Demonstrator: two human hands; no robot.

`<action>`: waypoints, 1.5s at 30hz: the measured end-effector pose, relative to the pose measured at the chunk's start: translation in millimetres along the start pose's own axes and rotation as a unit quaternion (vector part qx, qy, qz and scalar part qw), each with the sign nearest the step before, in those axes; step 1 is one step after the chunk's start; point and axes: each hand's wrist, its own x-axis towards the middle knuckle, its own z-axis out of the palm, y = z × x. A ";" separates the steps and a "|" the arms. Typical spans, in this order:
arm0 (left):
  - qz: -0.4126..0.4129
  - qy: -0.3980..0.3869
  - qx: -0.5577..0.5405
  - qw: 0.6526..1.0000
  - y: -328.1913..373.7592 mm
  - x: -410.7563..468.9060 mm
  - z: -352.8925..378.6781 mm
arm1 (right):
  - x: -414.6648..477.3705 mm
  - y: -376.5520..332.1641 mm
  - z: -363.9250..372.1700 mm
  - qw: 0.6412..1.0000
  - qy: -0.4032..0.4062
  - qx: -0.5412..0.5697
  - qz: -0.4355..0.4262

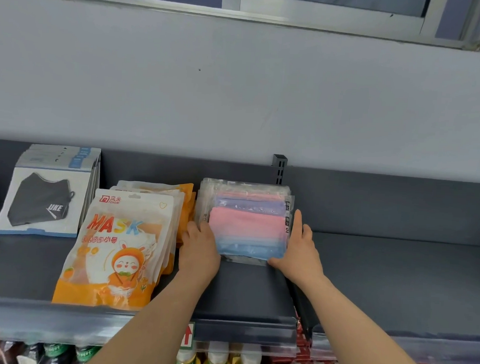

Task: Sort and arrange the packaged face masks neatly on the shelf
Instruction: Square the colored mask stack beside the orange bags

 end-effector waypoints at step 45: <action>0.066 -0.027 0.017 0.997 -10.1 -3.4 0.2 | -5.1 20.0 -7.8 0.993 -0.018 -0.103 -0.056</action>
